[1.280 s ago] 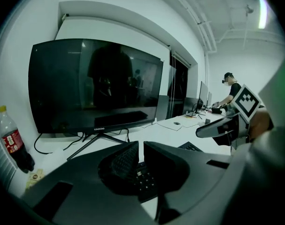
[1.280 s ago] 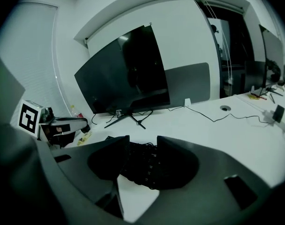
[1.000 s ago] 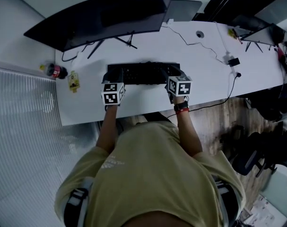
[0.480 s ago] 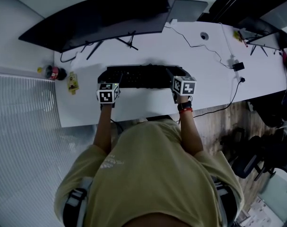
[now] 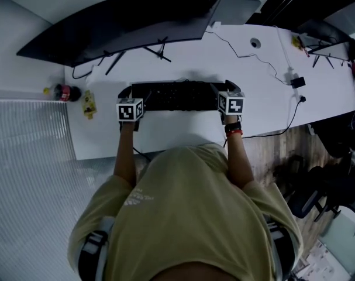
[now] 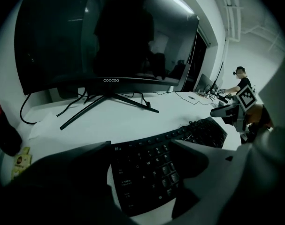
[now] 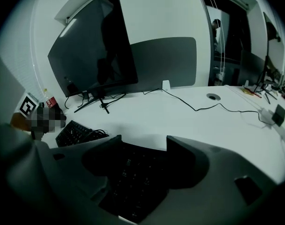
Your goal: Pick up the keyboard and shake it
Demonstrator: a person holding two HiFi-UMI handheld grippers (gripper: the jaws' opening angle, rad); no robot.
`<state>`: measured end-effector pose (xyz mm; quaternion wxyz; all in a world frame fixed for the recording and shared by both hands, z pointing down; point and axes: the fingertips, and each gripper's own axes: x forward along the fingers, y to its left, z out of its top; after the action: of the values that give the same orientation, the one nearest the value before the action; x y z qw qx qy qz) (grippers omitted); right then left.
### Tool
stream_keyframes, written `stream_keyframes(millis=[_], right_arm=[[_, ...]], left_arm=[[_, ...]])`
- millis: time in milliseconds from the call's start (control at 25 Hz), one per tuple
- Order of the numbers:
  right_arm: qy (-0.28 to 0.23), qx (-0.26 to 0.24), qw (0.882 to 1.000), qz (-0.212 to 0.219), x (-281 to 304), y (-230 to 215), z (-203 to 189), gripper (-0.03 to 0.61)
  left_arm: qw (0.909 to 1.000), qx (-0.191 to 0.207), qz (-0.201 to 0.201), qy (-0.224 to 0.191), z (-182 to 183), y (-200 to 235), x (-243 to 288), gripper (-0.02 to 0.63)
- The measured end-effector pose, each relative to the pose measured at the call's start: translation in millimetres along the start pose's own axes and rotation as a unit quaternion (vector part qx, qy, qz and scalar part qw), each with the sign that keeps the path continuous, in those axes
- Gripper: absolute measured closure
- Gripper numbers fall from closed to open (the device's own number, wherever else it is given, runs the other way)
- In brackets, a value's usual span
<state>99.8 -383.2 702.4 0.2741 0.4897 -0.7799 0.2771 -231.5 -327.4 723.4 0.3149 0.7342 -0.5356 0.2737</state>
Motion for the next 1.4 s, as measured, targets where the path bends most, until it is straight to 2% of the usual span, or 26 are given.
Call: stream_keyframes(millis=[240,400,600,760,840,880,960,1400], right_arm=[[0.017,-0.008,1.0,-0.005,4.8,-15.3,-5.8,0.236],[0.025,0.015,1.0,-0.006,6.4,-25.6,-14.3,0.235],[0.037,0.052,0.998,0.003,11.9,-29.0,-21.7,0.235],[0.057,0.065,0.996,0.008,15.6,-28.3,-25.4,0.236],[0.068,0.081,0.994,0.015,17.1,-25.7,-28.2,0.239],[0.071,0.087,0.993,0.021,17.6,-23.7,-29.3,0.247],[0.074,0.083,0.993,0.028,18.0,-21.6,-29.5,0.275],[0.086,0.086,0.993,0.013,18.9,-20.1,-24.6,0.275]], left_arm=[[0.9995,-0.015,0.018,0.02,-0.9,28.9,13.3,0.23],[0.9989,-0.04,-0.004,0.023,-2.8,31.3,19.7,0.23],[0.998,-0.051,-0.016,0.035,-4.4,34.8,29.1,0.23],[0.9957,-0.065,-0.04,0.053,-7.8,33.6,37.2,0.233],[0.9947,-0.07,-0.051,0.055,-7.6,31.9,38.2,0.25],[0.9945,-0.07,-0.055,0.056,-8.1,31.1,38.0,0.279],[0.9945,-0.068,-0.054,0.059,-9.4,30.4,37.6,0.285],[0.9941,-0.074,-0.038,0.07,-9.7,29.1,35.2,0.287]])
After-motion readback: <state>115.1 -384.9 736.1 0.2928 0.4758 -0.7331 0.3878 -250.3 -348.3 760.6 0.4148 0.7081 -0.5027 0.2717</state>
